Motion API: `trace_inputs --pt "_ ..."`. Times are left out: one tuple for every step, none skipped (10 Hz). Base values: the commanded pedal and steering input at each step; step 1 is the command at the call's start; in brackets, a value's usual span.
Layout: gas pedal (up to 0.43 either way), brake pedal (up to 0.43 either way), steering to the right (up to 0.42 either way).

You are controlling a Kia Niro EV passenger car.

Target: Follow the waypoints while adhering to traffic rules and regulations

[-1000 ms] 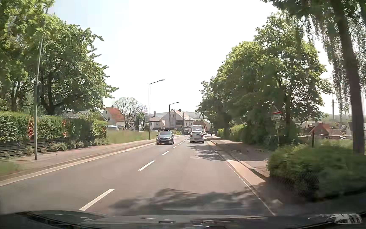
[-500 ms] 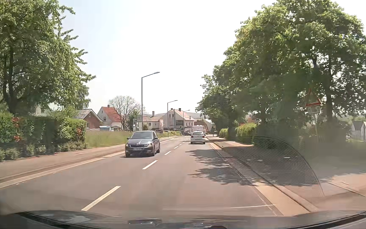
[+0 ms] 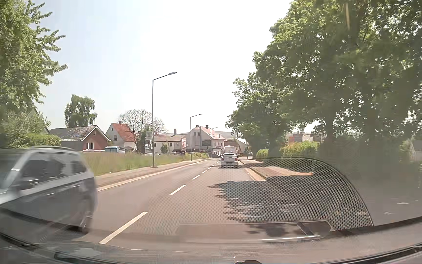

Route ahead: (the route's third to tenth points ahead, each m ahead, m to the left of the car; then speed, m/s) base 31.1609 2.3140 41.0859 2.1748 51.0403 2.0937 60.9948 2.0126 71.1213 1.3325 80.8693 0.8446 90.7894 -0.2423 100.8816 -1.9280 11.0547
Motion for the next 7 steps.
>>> trace_inputs --pt "0.028 0.0 -0.001" --pt "0.039 0.0 0.0" --pt "0.047 0.0 0.0" --pt "0.079 0.0 0.0" --pt "0.087 0.0 0.001" --pt "0.087 0.0 0.001" --pt "0.087 0.0 0.002"
